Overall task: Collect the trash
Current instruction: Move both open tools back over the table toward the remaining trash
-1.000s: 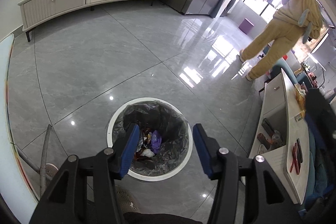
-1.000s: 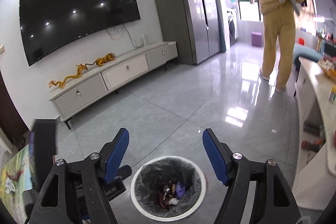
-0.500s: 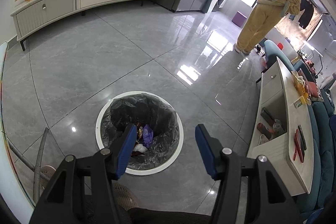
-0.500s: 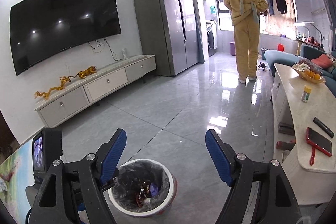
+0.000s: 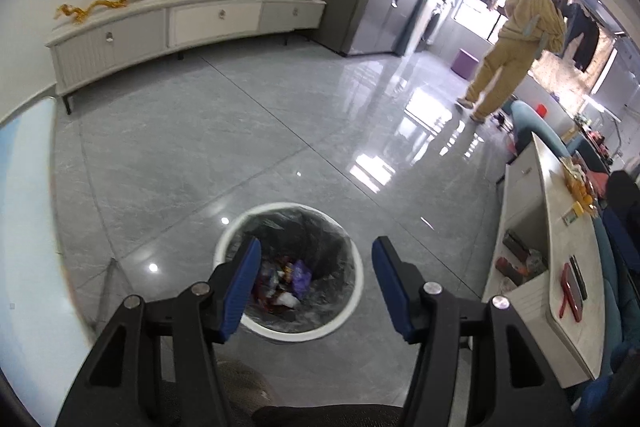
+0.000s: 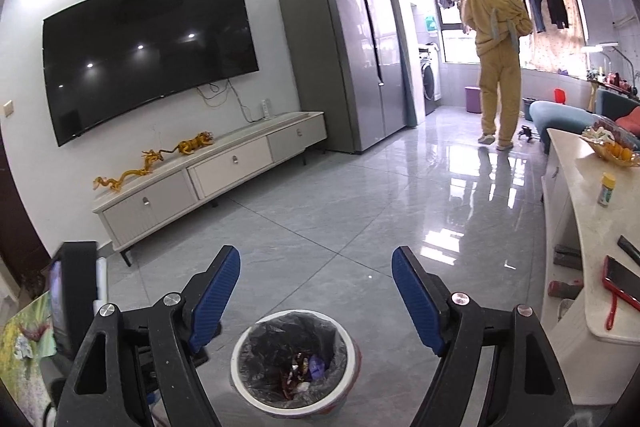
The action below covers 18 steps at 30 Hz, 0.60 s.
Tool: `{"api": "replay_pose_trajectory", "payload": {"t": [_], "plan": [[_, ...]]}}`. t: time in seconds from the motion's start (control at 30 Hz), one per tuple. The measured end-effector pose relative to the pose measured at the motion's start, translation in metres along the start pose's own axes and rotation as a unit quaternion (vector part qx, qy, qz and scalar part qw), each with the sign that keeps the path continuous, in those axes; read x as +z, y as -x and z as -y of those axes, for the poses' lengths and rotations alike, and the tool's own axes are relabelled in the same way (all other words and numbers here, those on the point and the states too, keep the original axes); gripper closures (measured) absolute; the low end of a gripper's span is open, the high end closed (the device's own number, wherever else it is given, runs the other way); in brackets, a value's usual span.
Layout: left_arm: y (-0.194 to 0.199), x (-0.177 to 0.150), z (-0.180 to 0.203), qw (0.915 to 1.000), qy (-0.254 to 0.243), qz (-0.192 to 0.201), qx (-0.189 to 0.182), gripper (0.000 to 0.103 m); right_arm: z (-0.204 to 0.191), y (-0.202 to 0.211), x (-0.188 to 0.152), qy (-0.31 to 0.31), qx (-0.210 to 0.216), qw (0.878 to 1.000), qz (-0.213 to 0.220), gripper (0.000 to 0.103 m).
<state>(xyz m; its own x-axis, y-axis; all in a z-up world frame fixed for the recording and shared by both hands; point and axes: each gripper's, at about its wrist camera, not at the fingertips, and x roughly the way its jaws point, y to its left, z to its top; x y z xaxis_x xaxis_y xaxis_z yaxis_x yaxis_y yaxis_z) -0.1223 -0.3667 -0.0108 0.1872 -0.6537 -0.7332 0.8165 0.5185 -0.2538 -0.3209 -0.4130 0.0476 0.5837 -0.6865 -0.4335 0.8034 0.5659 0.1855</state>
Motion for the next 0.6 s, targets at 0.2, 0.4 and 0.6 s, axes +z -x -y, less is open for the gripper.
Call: {"api": "replay_pose_trajectory", "payload": {"t": [0.2, 0.4, 0.6], "plan": [[0.047, 0.005, -0.043, 0.9970, 0.039, 0.048, 0.046, 0.043, -0.008, -0.021, 0.005, 0.007, 0.039, 0.999, -0.010, 0.026], [0.085, -0.007, -0.084, 0.9894, 0.079, 0.074, 0.097, 0.040, -0.016, -0.043, 0.009, 0.004, 0.078, 0.997, -0.027, 0.025], [0.121, -0.021, -0.122, 0.9757, 0.124, 0.096, 0.153, 0.040, -0.040, -0.053, 0.010, 0.007, 0.130, 0.991, -0.039, 0.025]]}}
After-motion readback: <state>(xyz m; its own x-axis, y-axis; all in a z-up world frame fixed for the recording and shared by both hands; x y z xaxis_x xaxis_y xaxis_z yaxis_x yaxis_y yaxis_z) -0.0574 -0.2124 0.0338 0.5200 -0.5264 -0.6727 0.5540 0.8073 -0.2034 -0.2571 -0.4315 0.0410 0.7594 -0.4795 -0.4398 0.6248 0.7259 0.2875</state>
